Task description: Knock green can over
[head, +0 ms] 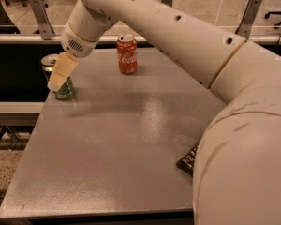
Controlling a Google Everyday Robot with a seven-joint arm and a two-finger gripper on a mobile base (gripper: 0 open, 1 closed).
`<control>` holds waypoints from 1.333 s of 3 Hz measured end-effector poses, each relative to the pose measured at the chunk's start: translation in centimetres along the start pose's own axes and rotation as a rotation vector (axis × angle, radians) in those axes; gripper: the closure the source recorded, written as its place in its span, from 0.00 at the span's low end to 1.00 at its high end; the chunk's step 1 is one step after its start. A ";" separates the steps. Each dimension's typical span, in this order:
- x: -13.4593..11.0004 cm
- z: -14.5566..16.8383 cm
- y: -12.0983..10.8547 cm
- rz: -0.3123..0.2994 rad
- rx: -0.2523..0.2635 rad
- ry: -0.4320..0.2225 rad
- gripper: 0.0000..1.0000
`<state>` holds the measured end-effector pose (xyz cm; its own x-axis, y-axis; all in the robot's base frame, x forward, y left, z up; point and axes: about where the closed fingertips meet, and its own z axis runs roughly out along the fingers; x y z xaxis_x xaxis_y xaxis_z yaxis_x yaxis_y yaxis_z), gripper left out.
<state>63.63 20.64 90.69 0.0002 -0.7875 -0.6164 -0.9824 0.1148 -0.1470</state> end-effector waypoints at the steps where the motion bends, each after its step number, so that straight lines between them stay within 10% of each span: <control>1: -0.4 0.5 0.3 -0.012 -0.009 -0.001 0.00; 4: -0.9 1.0 0.3 -0.011 -0.061 -0.060 0.61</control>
Offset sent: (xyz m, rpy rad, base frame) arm 0.0013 0.0161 -0.0053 0.0364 0.0255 0.0598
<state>63.52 22.04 90.40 0.0202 -0.7505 -0.6605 -0.9918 0.0682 -0.1079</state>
